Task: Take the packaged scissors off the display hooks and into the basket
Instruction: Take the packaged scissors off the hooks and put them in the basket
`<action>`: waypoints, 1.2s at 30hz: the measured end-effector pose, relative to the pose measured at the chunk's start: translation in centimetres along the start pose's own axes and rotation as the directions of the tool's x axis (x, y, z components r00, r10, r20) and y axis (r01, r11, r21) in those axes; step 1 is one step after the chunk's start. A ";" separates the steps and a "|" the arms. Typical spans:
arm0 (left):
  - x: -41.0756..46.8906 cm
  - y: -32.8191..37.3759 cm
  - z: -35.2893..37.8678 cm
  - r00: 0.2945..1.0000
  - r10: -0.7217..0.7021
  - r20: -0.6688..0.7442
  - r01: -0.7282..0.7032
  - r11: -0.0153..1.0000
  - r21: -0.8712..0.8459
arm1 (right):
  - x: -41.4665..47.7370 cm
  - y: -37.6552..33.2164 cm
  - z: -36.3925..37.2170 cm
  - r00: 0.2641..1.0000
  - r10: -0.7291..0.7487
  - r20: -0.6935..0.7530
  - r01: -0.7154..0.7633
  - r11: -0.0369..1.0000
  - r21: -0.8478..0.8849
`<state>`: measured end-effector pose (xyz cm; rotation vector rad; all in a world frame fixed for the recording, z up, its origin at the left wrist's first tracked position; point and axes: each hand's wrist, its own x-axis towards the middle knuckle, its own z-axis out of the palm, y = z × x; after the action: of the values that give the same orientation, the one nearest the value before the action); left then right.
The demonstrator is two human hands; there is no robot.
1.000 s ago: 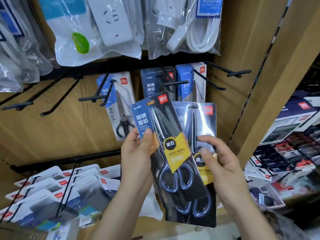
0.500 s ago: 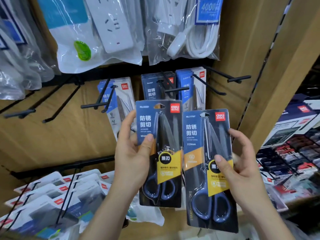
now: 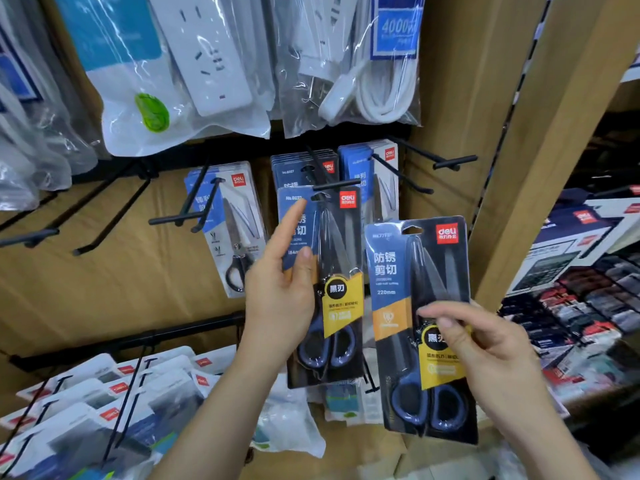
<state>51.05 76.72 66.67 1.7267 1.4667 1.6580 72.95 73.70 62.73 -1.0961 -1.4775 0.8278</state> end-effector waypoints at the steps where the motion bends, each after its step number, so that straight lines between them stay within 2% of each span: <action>1: 0.5 -0.2 0.2 1.000 -0.022 0.004 0.022 0.999 0.023 | 0.0 0.0 0.0 1.000 0.012 -0.010 -0.012 1.000 0.006; 5: 3.0 -1.7 0.6 0.994 -0.111 -0.003 0.110 0.978 0.179 | -0.2 -0.1 0.0 0.997 0.068 -0.046 -0.065 0.995 0.070; 8: 4.6 -2.5 0.8 0.997 -0.070 0.022 0.059 0.939 0.338 | -0.3 -0.3 -0.1 0.993 0.101 -0.067 -0.091 0.985 0.144; 11: 6.4 -3.7 1.1 0.997 -0.058 0.054 0.023 0.866 0.499 | -0.3 -0.3 -0.2 0.989 0.144 -0.025 -0.136 0.969 0.209; 15: 7.8 -4.1 1.6 0.993 -0.108 0.040 0.068 0.830 0.554 | 0.0 -0.4 -0.1 0.992 0.118 0.049 -0.125 0.976 0.180; 19: 7.2 -4.0 0.9 0.998 -0.059 0.022 0.032 0.773 0.633 | 0.5 -0.2 0.2 0.987 0.139 0.080 -0.157 0.928 0.339; 21: 6.1 -3.1 0.5 1.000 -0.008 -0.024 0.019 0.833 0.553 | 0.6 -0.1 0.5 0.985 0.151 0.088 -0.174 0.905 0.389; 22: 5.3 -2.3 0.3 1.000 -0.021 -0.001 0.020 0.909 0.417 | 0.7 0.0 0.7 0.983 0.160 0.093 -0.184 0.898 0.400; 23: 4.3 -1.1 0.3 0.993 -0.083 0.086 0.063 0.975 0.213 | 0.8 0.1 0.8 0.981 0.165 0.104 -0.194 0.894 0.403; 24: 3.4 0.2 0.4 0.962 -0.155 0.224 0.158 0.987 0.004 | 0.9 0.3 1.0 0.979 0.163 0.123 -0.199 0.897 0.395; 25: 2.6 1.1 0.5 0.920 -0.196 0.339 0.251 0.960 -0.127 | 1.0 0.3 1.1 0.976 0.161 0.146 -0.206 0.902 0.379; 26: 2.0 1.5 0.6 0.896 -0.193 0.400 0.276 0.947 -0.162 | 1.1 0.3 1.4 0.974 0.153 0.166 -0.204 0.911 0.358; 27: 1.6 1.6 0.7 0.900 -0.176 0.398 0.258 0.953 -0.162 | 1.1 0.4 1.6 0.973 0.146 0.178 -0.200 0.917 0.344; 32: 1.9 2.3 -0.4 0.972 -0.069 0.222 0.121 0.966 -0.228 | 1.4 0.2 2.1 0.976 0.110 0.188 -0.164 0.940 0.300; 34: 2.5 2.7 -0.9 0.984 -0.013 0.178 0.052 0.974 -0.220 | 1.4 0.6 1.9 0.951 0.160 0.266 -0.220 0.952 0.215; 36: 3.1 3.0 -1.2 0.990 -0.002 0.139 0.031 0.977 -0.210 | 1.2 2.0 1.7 0.892 0.243 0.381 -0.314 0.940 0.135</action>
<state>50.66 77.54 71.06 1.6711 1.1927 1.5872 71.64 75.61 60.97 -1.0617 -1.5129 1.4100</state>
